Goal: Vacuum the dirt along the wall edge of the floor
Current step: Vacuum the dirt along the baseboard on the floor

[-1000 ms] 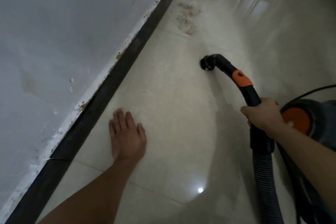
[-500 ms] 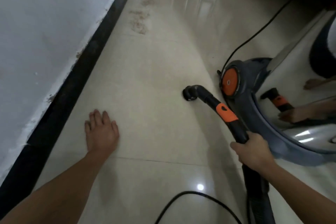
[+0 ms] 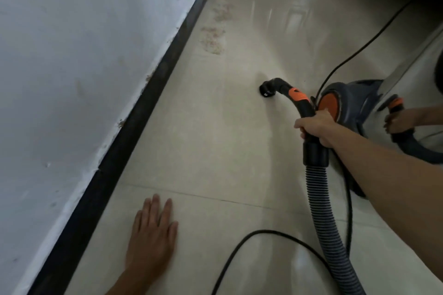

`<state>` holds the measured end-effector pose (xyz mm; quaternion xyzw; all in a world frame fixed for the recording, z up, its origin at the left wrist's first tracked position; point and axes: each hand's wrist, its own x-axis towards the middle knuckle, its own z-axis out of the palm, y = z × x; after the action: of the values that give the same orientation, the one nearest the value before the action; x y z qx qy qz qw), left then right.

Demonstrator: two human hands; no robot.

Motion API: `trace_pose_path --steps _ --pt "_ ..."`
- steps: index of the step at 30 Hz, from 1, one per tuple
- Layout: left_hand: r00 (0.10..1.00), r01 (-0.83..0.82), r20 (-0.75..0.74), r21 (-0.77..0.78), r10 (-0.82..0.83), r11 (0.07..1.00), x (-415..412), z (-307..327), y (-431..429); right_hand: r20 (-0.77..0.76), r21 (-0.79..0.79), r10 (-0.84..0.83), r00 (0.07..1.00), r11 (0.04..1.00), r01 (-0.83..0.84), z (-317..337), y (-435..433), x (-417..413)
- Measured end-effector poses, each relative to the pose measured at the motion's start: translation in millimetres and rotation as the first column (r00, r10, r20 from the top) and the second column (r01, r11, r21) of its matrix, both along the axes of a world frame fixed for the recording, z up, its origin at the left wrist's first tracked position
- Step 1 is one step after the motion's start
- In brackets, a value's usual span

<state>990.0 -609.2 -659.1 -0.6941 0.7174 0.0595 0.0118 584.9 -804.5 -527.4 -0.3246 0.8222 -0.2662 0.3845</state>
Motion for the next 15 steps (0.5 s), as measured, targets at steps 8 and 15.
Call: trace_pose_path --steps 8,15 --pt "0.999 0.003 -0.047 -0.028 -0.004 1.000 -9.2 -5.7 5.2 -0.123 0.096 0.232 0.965 0.971 -0.221 -6.9 137.0 -23.0" --pt "0.993 -0.084 -0.090 -0.024 0.081 0.996 -23.9 1.9 3.7 -0.134 0.145 0.296 0.946 0.950 -0.277 5.1 275.0 -36.0"
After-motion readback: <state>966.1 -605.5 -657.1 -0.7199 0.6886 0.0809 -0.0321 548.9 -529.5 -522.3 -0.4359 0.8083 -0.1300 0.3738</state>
